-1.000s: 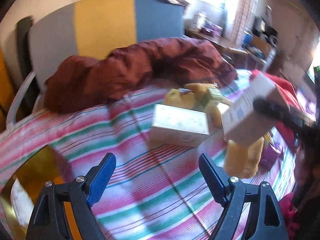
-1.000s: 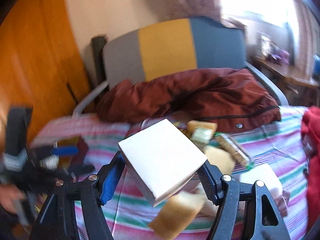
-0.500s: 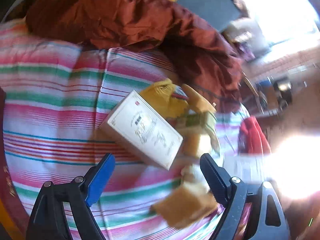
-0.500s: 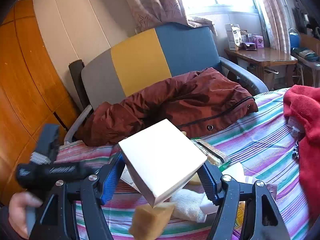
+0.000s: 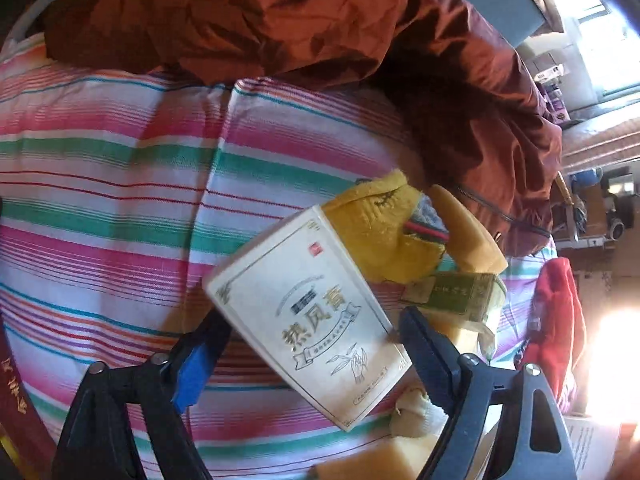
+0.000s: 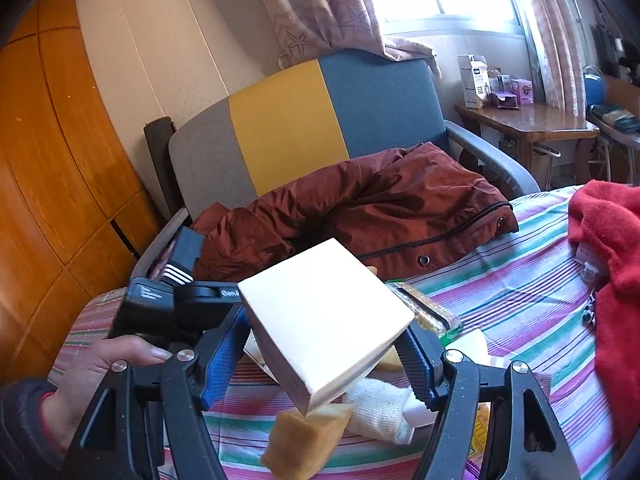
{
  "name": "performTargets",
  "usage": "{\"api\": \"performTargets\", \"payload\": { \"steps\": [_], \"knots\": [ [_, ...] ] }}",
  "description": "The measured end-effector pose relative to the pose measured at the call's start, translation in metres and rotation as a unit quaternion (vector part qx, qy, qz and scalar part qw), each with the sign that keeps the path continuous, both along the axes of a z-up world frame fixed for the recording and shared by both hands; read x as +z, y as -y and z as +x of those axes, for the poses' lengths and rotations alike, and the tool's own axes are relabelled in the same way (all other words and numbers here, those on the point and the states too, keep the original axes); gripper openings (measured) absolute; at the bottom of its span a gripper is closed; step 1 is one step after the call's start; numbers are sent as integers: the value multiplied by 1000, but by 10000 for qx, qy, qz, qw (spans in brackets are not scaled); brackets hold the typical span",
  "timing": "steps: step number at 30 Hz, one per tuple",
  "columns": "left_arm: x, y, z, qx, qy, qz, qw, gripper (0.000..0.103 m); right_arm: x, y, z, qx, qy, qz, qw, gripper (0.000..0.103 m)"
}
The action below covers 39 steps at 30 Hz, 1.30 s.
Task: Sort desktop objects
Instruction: 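Grasp a white box with the right gripper while the left gripper grasps a printed box, then carry both white boxes to the gold tray and release them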
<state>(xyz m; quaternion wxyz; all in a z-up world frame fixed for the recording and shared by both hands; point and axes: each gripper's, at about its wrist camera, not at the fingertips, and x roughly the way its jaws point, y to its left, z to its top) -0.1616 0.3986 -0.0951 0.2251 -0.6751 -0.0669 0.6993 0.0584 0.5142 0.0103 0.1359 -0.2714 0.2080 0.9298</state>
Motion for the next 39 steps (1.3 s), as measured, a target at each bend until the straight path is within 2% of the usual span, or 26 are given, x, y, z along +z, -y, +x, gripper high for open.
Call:
{"api": "performTargets", "payload": {
  "steps": [2,8,10,14,15,17,20,23,24,26,31,34,37,38,39],
  "knots": [
    [-2,6,1,-123,-23,103,9999,80,-1,2,-1,62,24,-13,10000,72],
    [13,21,17,-895,-676,-3,9937,65,-4,17,-7,333,125,91,9993,72],
    [19,24,28,-1199,-1058,-215,9869,62,-6,22,-10,422,170,123,9989,72],
    [22,19,44,-1656,-1405,-344,9755,59,-13,35,-18,615,349,233,9972,66],
    [21,15,50,-1813,-1595,-498,9691,59,-15,37,-19,631,392,259,9969,65],
    [16,9,57,-1989,-1739,-686,9620,58,-20,42,-22,692,501,328,9958,56],
    [7,19,41,-1803,-1485,-610,9704,58,-28,43,-27,679,710,418,9943,53],
    [8,24,41,-1784,-1587,-617,9691,53,-38,37,-31,819,887,211,9925,53],
    [9,26,42,-1817,-1599,-605,9684,53,-41,34,-32,819,946,164,9920,56],
    [9,31,43,-1859,-1599,-556,9679,53,-47,29,-33,912,1050,38,9903,72],
    [10,44,44,-1808,-1687,-462,9678,53,-62,27,-42,878,1273,-143,9879,76],
    [13,53,47,-1737,-1736,-349,9687,53,-71,33,-53,870,1427,-82,9859,76],
    [13,63,51,-1661,-1721,-270,9706,53,-82,42,-65,809,1706,204,9818,75],
    [16,63,56,-1636,-1706,-240,9714,53,-87,46,-68,806,1835,326,9792,65],
    [17,74,53,-1614,-1711,-204,9717,53,-90,48,-69,804,1878,363,9782,63]
  ]
}}
